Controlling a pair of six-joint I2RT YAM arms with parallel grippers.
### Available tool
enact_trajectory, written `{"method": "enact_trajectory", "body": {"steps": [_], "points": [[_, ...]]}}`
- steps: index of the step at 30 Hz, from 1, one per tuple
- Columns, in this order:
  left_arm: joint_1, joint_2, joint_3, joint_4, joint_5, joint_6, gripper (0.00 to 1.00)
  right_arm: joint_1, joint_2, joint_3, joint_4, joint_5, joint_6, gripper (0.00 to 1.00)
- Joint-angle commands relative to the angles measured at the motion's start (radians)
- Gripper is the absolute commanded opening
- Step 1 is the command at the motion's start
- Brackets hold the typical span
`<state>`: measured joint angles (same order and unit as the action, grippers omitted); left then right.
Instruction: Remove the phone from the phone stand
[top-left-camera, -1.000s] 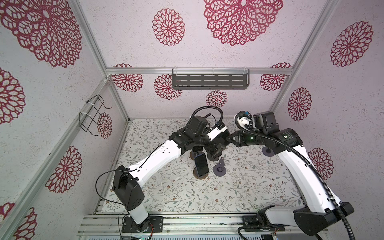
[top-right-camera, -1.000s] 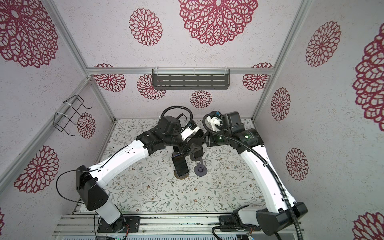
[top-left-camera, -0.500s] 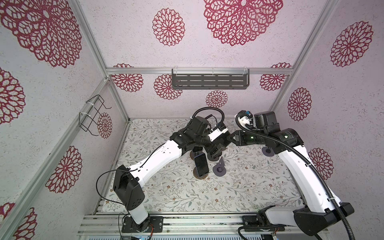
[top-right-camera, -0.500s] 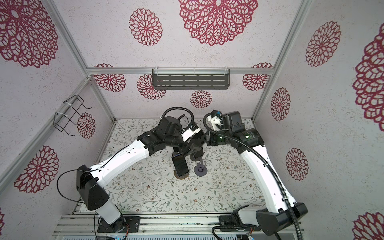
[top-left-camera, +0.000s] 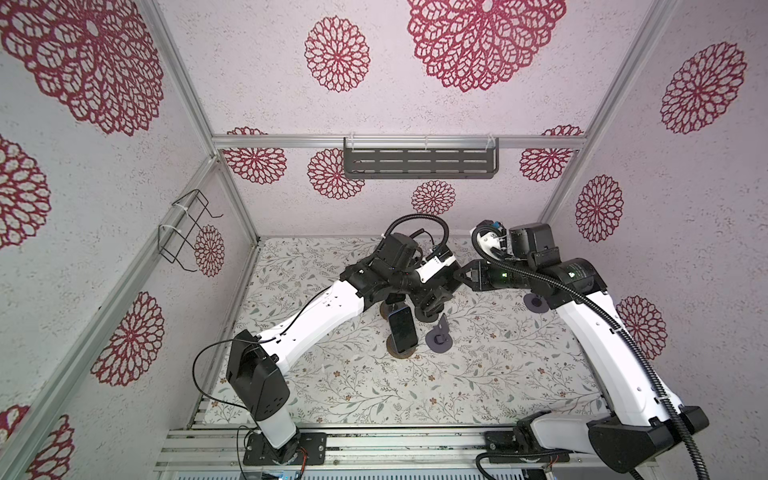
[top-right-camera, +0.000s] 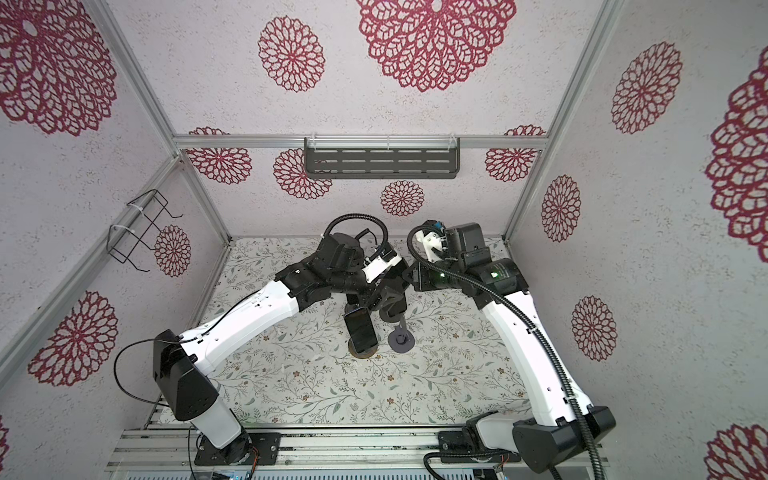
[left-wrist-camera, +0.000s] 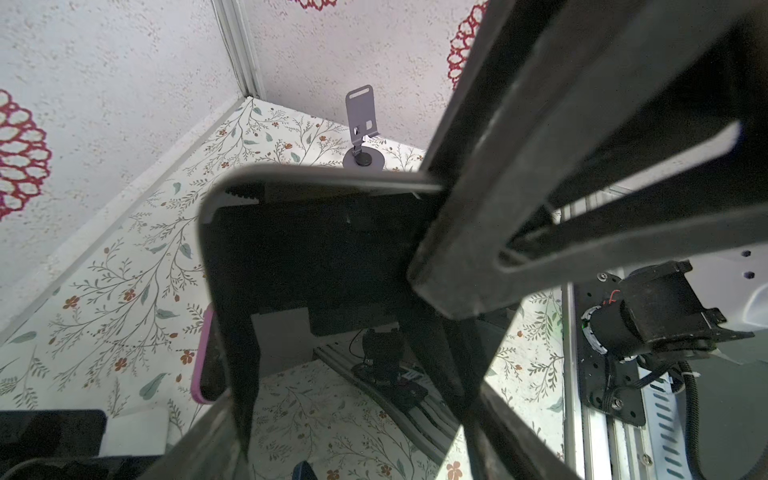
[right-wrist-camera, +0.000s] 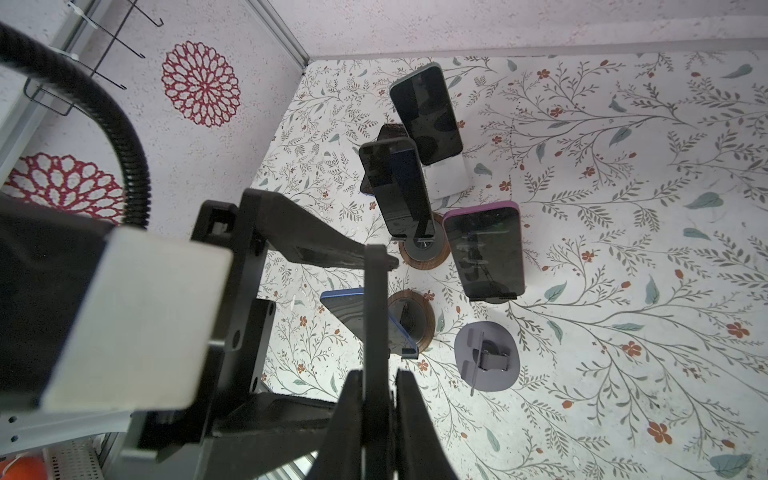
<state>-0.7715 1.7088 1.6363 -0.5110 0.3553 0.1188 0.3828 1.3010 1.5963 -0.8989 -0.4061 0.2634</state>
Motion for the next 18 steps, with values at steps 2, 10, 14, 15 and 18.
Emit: {"method": "enact_trajectory", "body": {"steps": [2,10,14,15,18], "points": [[-0.002,0.007,0.005,0.065,-0.040,-0.029,0.71,-0.006,-0.045,0.001,0.018,-0.028,0.020,0.00],[-0.018,0.009,-0.007,0.081,-0.088,-0.013,0.86,-0.015,-0.047,-0.004,0.036,-0.043,0.038,0.00],[-0.020,0.021,0.000,0.080,-0.097,-0.010,0.86,-0.016,-0.049,-0.008,0.044,-0.053,0.042,0.00],[-0.021,0.024,0.003,0.079,-0.096,-0.010,0.86,-0.015,-0.050,-0.009,0.046,-0.055,0.044,0.00],[-0.023,0.034,0.012,0.080,-0.088,-0.008,0.88,-0.015,-0.050,-0.013,0.052,-0.064,0.047,0.00]]}}
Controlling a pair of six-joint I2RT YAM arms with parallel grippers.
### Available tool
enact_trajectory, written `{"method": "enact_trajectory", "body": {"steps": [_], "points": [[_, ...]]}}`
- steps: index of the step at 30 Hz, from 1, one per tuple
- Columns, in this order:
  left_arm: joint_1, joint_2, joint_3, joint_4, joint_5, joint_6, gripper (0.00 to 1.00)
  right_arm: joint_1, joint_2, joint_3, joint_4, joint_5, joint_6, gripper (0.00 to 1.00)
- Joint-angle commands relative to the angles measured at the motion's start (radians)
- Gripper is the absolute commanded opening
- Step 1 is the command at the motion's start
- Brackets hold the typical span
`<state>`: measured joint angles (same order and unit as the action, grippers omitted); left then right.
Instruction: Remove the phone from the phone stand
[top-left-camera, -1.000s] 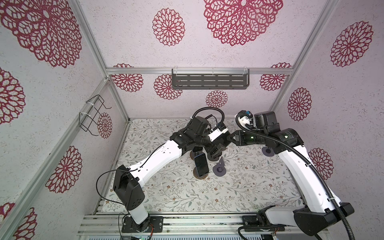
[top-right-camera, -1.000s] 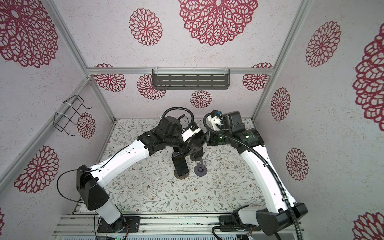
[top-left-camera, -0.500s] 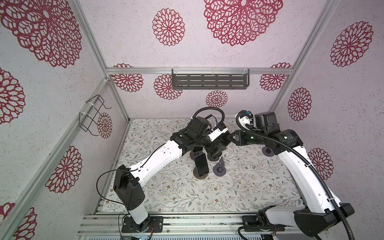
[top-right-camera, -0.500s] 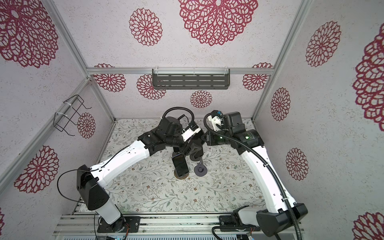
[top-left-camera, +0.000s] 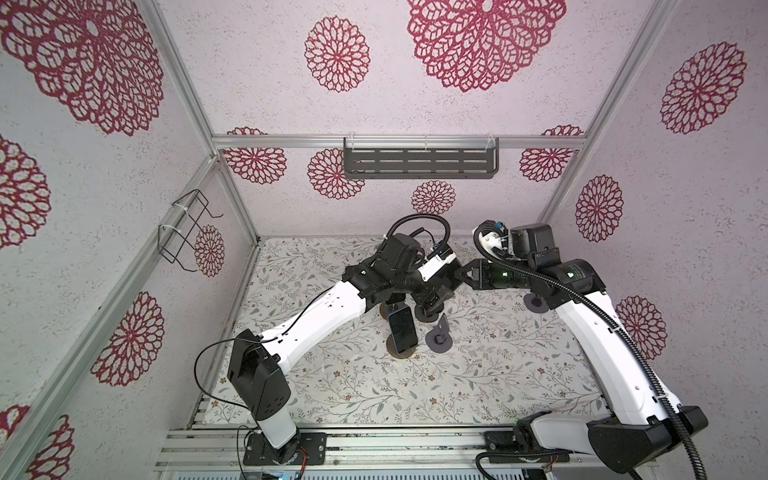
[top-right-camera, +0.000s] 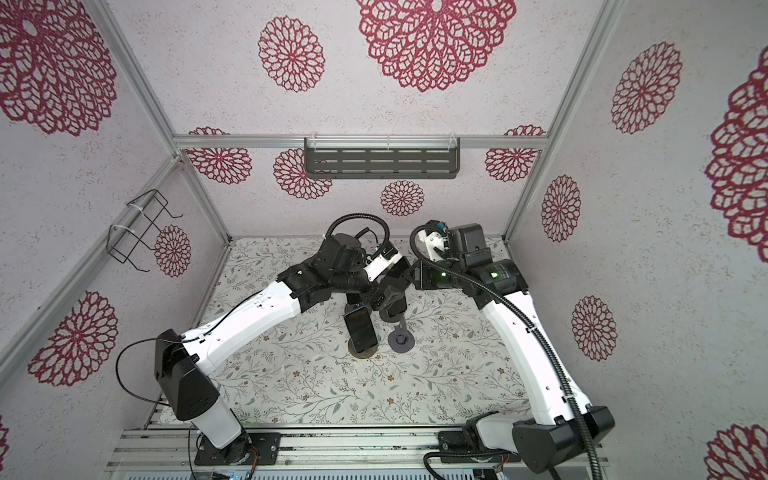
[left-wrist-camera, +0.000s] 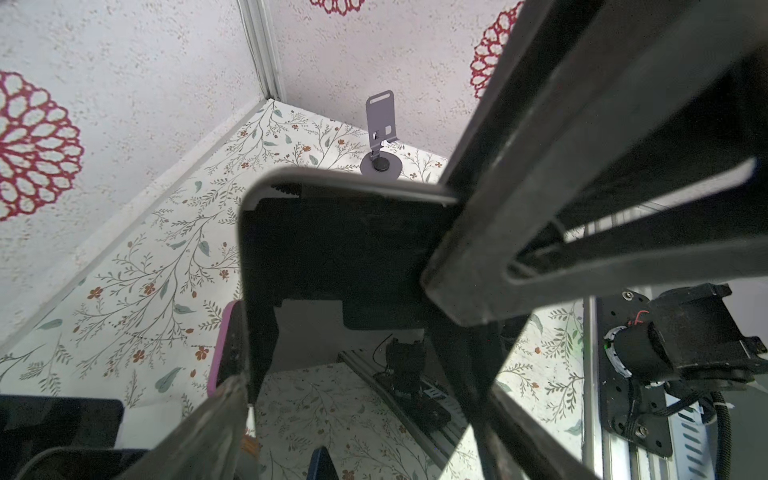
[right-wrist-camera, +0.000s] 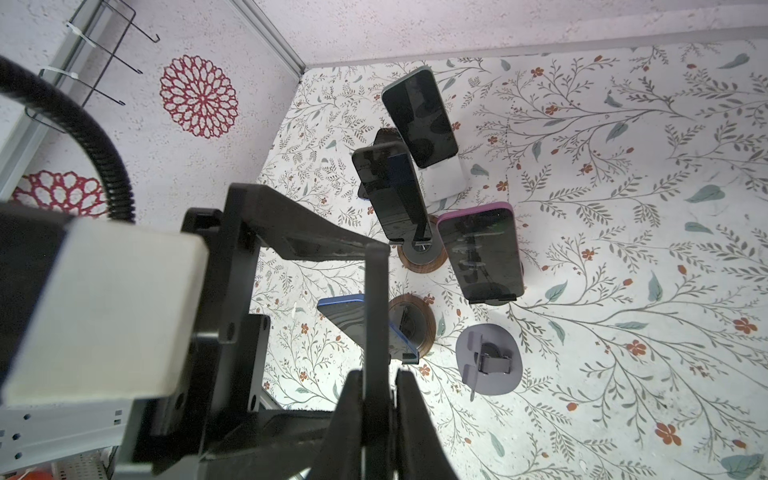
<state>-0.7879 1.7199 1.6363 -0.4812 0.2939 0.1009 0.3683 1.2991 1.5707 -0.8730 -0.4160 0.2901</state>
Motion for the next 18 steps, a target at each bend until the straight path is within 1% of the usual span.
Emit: {"method": "enact_trajectory", "body": {"steps": [1,5,12,17,18], "points": [[-0.007,0.026,0.015,0.049,-0.027,0.010,0.88,0.000,-0.049,0.010,0.029,-0.058,0.020,0.00],[-0.005,0.031,0.019,0.050,-0.031,0.011,0.88,0.000,-0.055,0.005,0.036,-0.067,0.021,0.00],[-0.006,0.031,0.023,0.056,-0.039,0.007,0.65,-0.003,-0.058,-0.001,0.041,-0.075,0.021,0.00],[-0.006,0.026,0.026,0.058,-0.044,-0.002,0.59,-0.005,-0.057,-0.006,0.038,-0.069,0.010,0.00],[-0.005,0.024,0.027,0.060,-0.048,-0.008,0.58,-0.006,-0.058,-0.005,0.033,-0.060,0.004,0.03]]}}
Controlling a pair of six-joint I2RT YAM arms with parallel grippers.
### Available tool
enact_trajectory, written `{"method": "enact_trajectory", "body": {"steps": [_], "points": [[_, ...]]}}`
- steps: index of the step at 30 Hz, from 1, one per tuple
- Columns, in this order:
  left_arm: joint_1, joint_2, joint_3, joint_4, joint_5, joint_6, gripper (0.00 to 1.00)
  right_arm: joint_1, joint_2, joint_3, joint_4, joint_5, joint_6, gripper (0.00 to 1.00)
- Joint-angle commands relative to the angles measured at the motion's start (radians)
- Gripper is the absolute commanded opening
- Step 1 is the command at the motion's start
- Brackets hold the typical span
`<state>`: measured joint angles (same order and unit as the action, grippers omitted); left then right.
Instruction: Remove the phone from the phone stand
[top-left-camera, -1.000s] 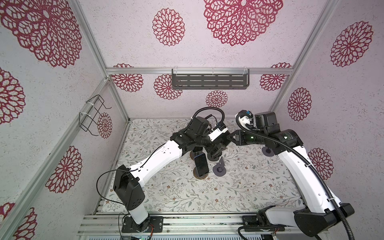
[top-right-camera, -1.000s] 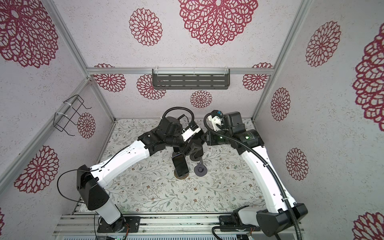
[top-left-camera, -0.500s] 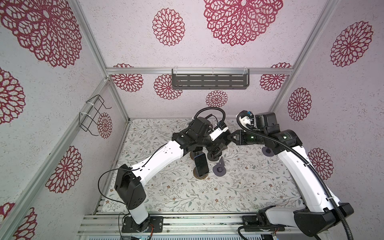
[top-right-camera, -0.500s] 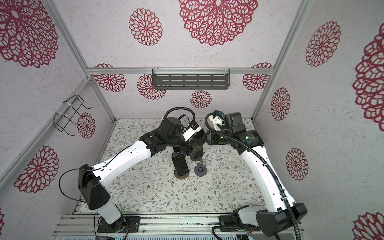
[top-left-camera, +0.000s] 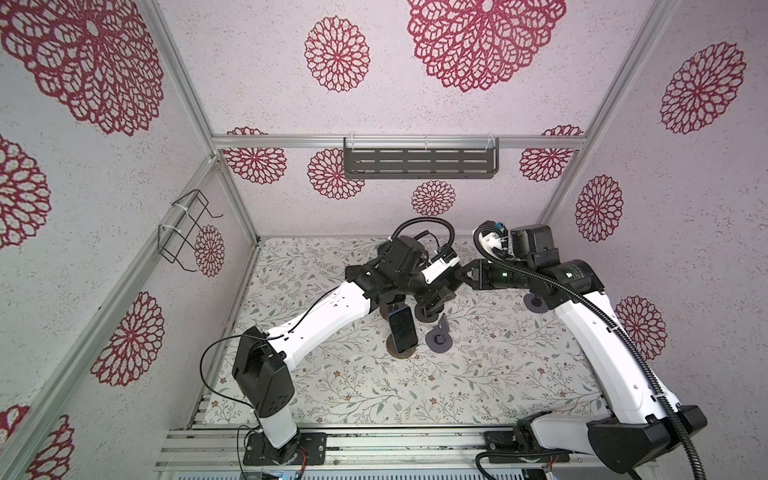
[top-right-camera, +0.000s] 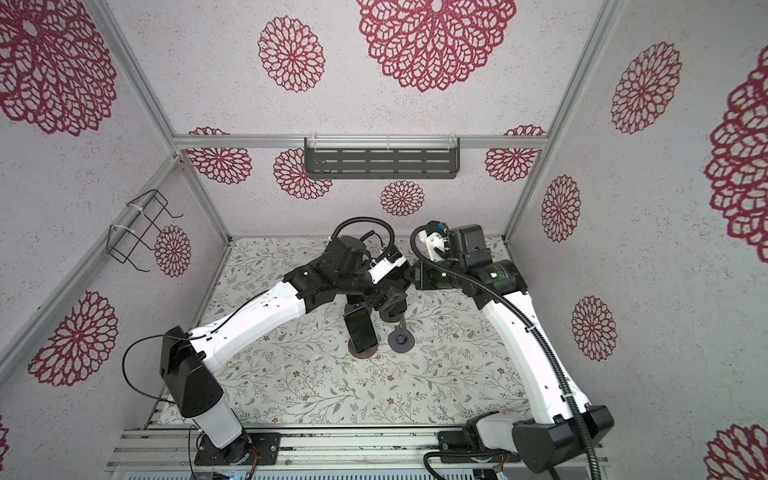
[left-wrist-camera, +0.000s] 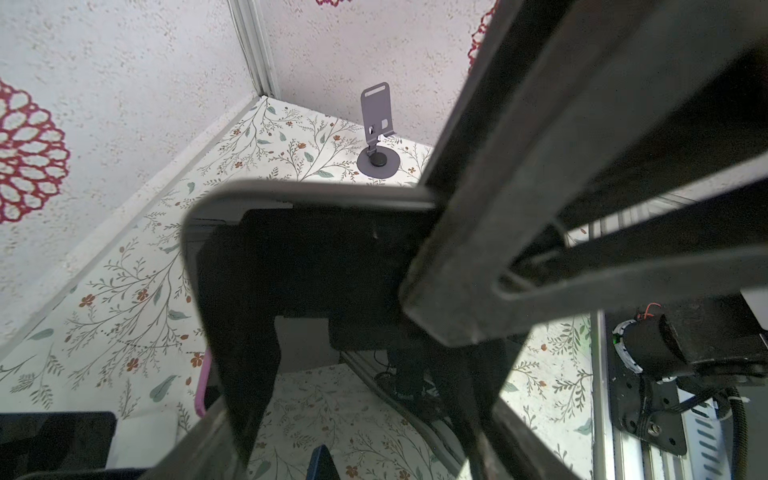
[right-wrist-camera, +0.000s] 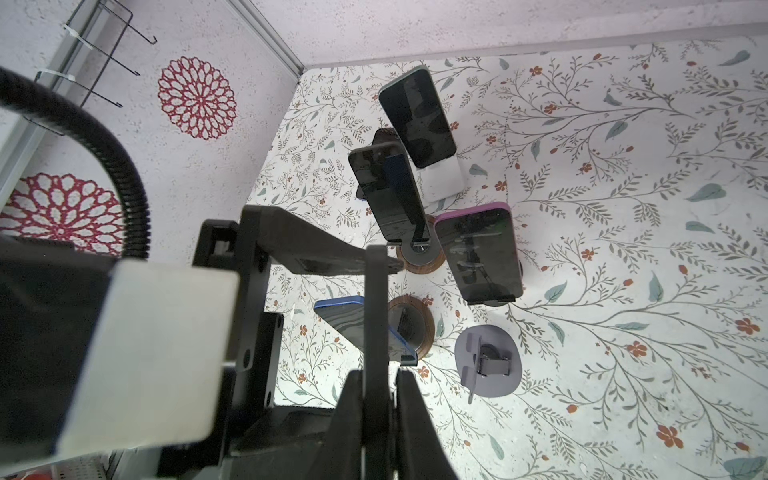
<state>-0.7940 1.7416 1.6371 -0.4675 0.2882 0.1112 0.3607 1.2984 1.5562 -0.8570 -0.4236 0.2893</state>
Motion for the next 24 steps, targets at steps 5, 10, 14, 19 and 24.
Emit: {"method": "enact_trajectory", "body": {"steps": [5,10,14,19,24], "points": [[0.007,-0.030,0.041,0.032,-0.105,-0.065,0.53,-0.014,-0.080,0.010,0.001,0.044,-0.012,0.49],[0.042,-0.085,0.068,-0.026,-0.127,-0.125,0.50,-0.032,-0.138,-0.035,0.053,0.187,-0.016,0.62],[0.099,-0.135,0.082,-0.102,-0.171,-0.176,0.49,-0.041,-0.171,-0.077,0.088,0.268,-0.024,0.62],[0.257,-0.233,0.079,-0.252,-0.273,-0.279,0.48,-0.056,-0.198,-0.129,0.108,0.328,-0.054,0.62],[0.509,-0.309,0.022,-0.358,-0.231,-0.377,0.46,-0.077,-0.209,-0.185,0.141,0.332,-0.063,0.62]]}}
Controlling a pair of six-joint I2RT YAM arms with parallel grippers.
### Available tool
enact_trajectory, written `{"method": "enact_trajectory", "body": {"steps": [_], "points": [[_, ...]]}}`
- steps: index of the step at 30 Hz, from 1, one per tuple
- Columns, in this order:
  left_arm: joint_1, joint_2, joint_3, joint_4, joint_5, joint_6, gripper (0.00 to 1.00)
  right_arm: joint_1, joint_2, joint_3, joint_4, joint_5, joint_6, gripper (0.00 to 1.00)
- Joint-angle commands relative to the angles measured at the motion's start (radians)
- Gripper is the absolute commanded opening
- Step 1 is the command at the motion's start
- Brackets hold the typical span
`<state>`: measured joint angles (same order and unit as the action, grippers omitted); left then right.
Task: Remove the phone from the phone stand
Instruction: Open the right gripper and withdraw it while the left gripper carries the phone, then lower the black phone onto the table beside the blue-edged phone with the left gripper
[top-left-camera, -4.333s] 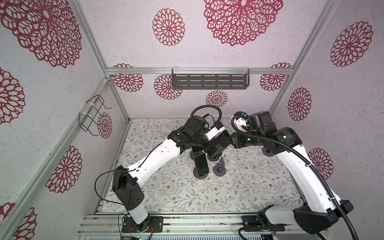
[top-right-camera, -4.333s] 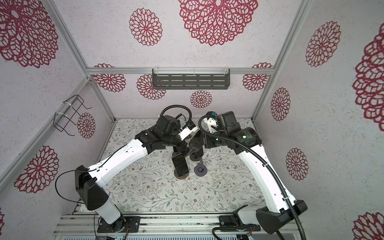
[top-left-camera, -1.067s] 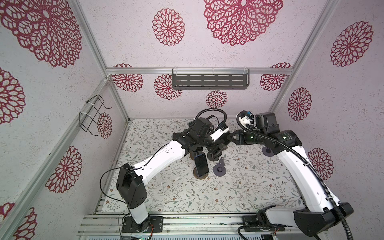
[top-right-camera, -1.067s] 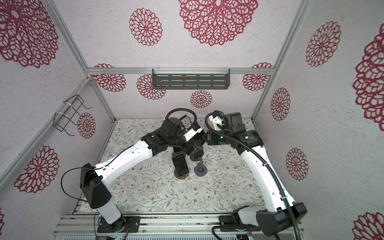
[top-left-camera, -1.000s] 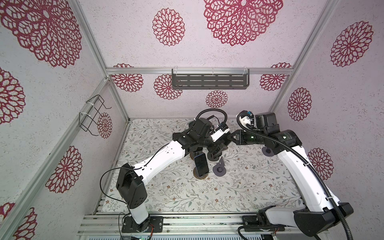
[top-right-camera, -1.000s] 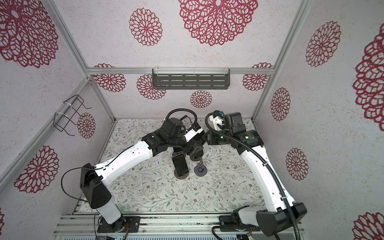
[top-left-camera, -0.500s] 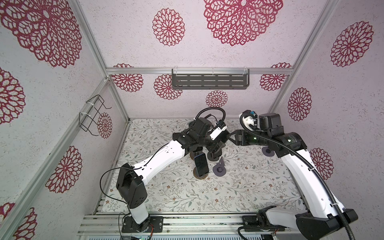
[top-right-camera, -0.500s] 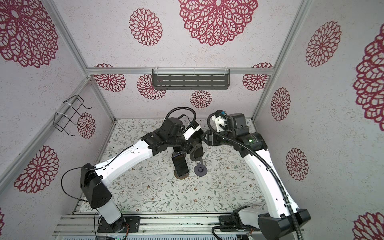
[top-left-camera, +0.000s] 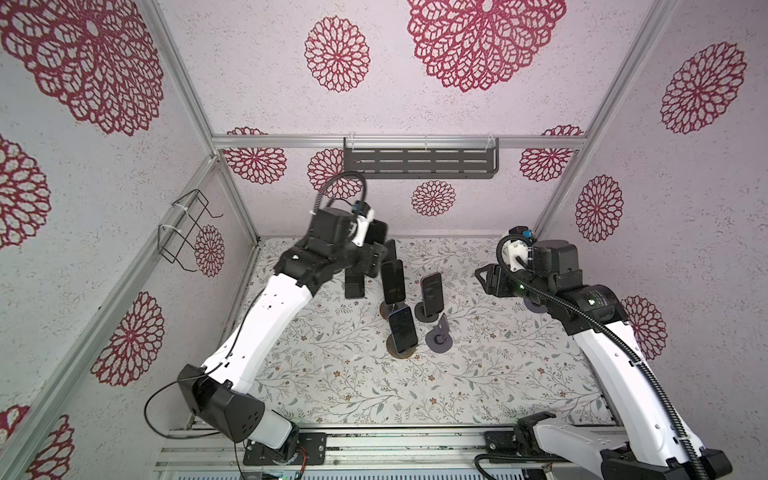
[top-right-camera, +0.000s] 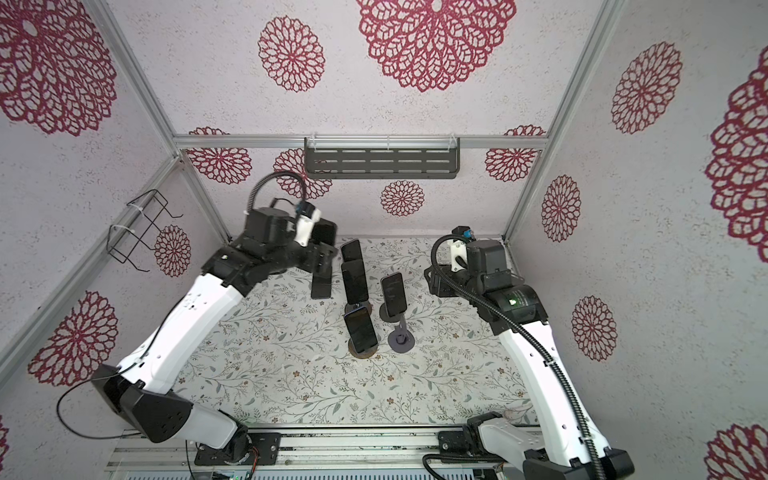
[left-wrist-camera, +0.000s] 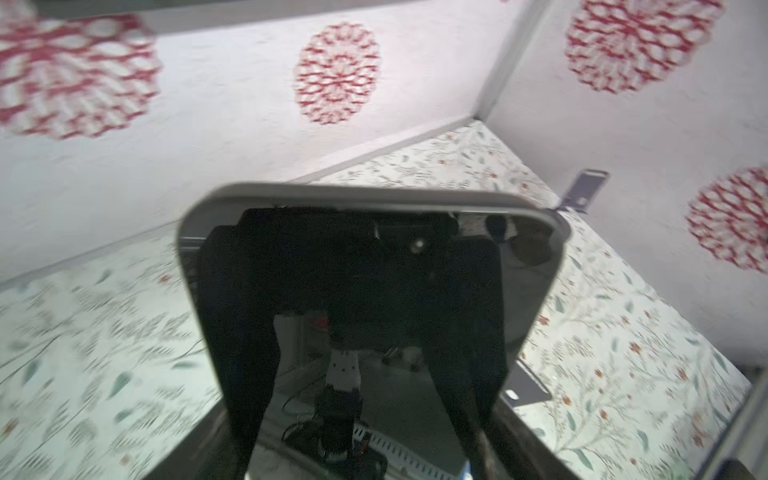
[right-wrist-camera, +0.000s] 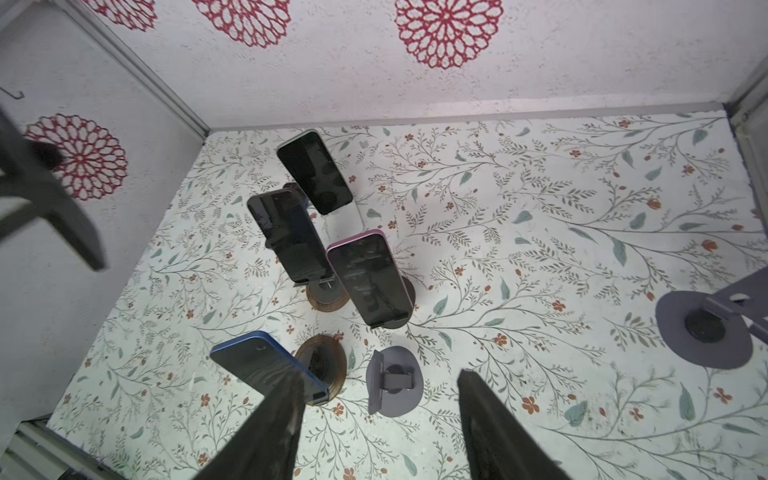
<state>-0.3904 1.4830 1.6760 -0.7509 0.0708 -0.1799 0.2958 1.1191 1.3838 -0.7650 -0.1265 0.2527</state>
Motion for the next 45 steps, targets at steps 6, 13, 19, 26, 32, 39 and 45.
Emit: {"method": "enact_trajectory", "body": {"steps": [6,13,19,26,32,39,45], "points": [[0.290,0.034,-0.055,-0.118,-0.016,-0.073,0.40,-0.030,-0.041,-0.049,0.061,0.031,-0.024,0.61],[0.337,0.337,0.108,-0.192,0.028,-0.036,0.19,-0.037,-0.090,-0.111,0.058,0.040,-0.023,0.61],[0.341,0.629,0.329,-0.291,0.026,-0.009,0.05,-0.040,-0.132,-0.154,0.036,0.035,-0.020,0.61],[0.341,0.858,0.479,-0.323,0.054,-0.015,0.00,-0.040,-0.149,-0.170,0.009,0.014,-0.021,0.61],[0.339,0.973,0.570,-0.321,0.098,-0.021,0.00,-0.040,-0.146,-0.183,0.019,0.004,-0.014,0.61],[0.333,1.019,0.576,-0.344,0.087,-0.011,0.09,-0.041,-0.139,-0.187,0.026,0.013,-0.014,0.61],[0.325,1.025,0.544,-0.339,0.114,-0.006,0.37,-0.040,-0.122,-0.191,0.038,0.013,-0.017,0.61]]}}
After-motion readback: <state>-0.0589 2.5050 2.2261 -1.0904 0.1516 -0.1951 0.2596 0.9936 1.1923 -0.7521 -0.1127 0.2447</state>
